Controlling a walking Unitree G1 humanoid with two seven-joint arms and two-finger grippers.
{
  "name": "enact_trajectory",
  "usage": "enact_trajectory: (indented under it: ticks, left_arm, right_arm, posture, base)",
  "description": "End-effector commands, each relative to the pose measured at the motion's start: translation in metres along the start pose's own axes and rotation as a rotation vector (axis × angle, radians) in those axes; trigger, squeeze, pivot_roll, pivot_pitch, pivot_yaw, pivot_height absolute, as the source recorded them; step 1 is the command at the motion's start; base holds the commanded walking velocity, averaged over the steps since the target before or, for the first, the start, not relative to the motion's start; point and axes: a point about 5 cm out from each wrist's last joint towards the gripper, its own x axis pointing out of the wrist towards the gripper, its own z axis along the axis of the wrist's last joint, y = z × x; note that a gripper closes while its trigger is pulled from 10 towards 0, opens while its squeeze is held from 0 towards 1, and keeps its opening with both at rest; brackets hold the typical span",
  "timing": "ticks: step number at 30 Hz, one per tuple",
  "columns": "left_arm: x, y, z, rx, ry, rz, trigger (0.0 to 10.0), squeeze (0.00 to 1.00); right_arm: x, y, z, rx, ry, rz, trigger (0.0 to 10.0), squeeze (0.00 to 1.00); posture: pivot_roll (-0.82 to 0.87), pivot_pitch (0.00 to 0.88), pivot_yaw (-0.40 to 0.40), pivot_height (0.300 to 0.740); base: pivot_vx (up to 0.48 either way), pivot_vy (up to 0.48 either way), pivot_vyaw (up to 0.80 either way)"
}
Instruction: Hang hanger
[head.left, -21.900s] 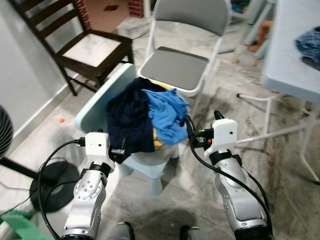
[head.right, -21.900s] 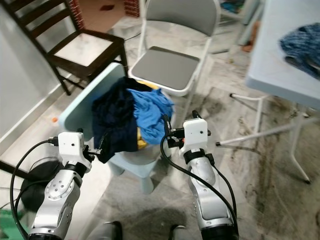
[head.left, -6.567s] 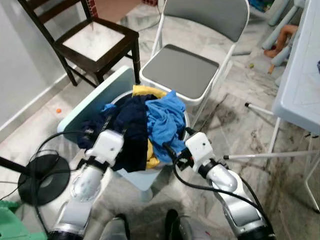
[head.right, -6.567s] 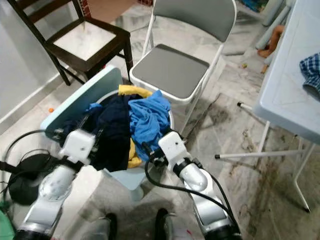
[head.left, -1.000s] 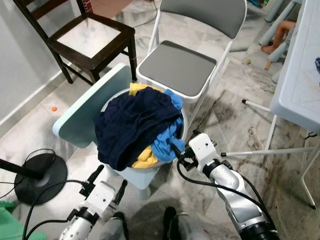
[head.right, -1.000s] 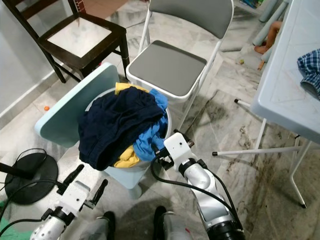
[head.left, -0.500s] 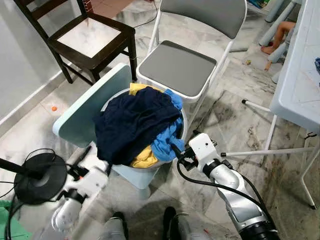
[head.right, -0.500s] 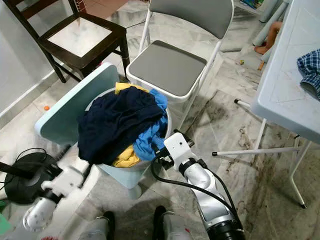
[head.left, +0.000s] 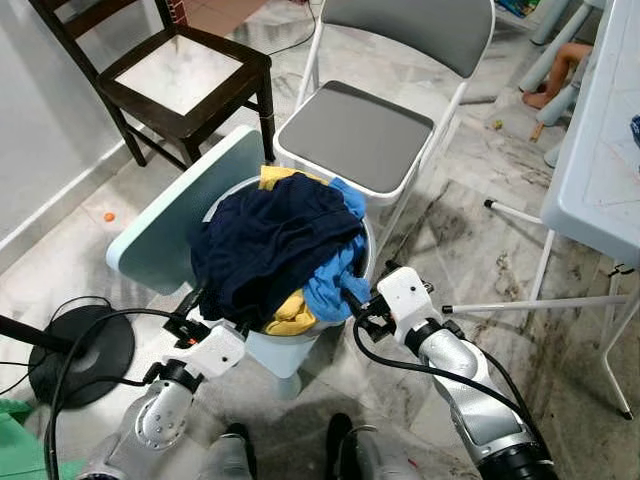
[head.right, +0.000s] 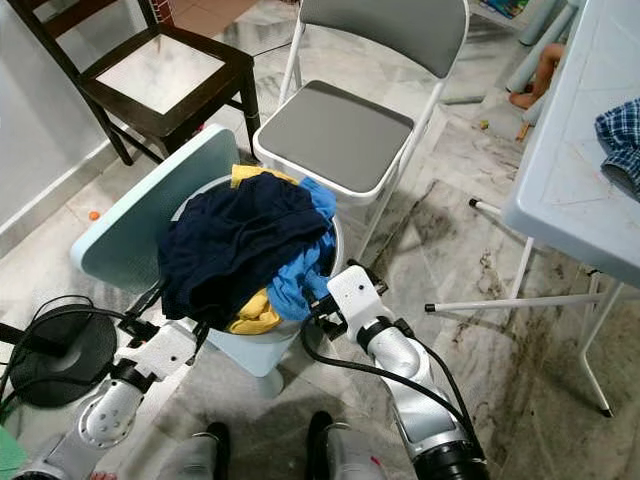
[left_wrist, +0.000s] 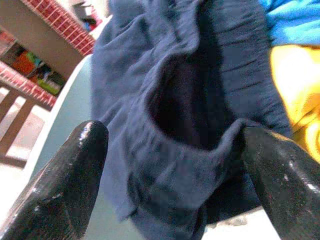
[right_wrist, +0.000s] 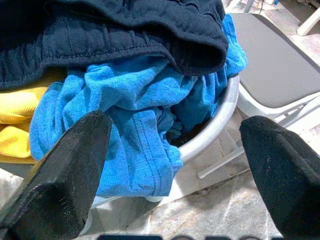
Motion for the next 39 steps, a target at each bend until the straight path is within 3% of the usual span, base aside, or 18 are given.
enact_trajectory:
  ticks: [1, 4, 5, 6, 21, 29, 39]
  left_arm:
    - [-0.006, -0.011, -0.005, 0.004, 0.030, -0.080, 10.0, 0.00]
    - [-0.005, -0.012, -0.007, 0.001, 0.038, -0.115, 10.0, 0.00]
    - [-0.005, -0.012, -0.008, -0.006, 0.044, -0.131, 1.4, 0.00]
    - [-0.004, -0.011, -0.009, -0.007, 0.047, -0.133, 0.0, 0.00]
    - [-0.004, 0.003, -0.011, -0.060, 0.055, -0.046, 0.0, 0.00]
    - [0.025, 0.034, -0.003, -0.106, 0.031, 0.097, 0.0, 0.00]
    - [0.037, 0.045, -0.005, -0.153, 0.066, 0.155, 0.0, 0.00]
  right_arm:
    - [-0.005, -0.001, -0.006, 0.009, 0.022, -0.016, 10.0, 0.00]
    - [-0.005, -0.001, -0.005, 0.010, 0.022, -0.017, 10.0, 0.00]
    - [-0.005, 0.000, -0.005, 0.012, 0.021, -0.018, 10.0, 0.00]
    - [-0.005, 0.000, -0.005, 0.013, 0.021, -0.020, 10.0, 0.00]
    - [-0.003, -0.007, -0.005, 0.011, 0.022, -0.050, 10.0, 0.00]
    - [0.000, -0.008, -0.002, 0.007, 0.011, -0.051, 10.0, 0.00]
    - [-0.002, -0.011, -0.003, 0.004, 0.013, -0.063, 10.0, 0.00]
  posture:
    - [0.18, 0.329, -0.062, 0.740]
    - [0.17, 0.332, -0.059, 0.740]
    - [0.17, 0.332, -0.058, 0.740]
    - [0.17, 0.334, -0.057, 0.740]
    - [0.17, 0.319, -0.051, 0.740]
    - [0.18, 0.314, -0.055, 0.740]
    - [0.17, 0.311, -0.052, 0.740]
  base:
    - [0.000, 0.000, 0.00]
    - [0.000, 0.000, 0.00]
    - [0.000, 0.000, 0.00]
    - [0.000, 0.000, 0.00]
    - [0.000, 0.000, 0.00]
    - [0.000, 0.000, 0.00]
    - [0.000, 0.000, 0.00]
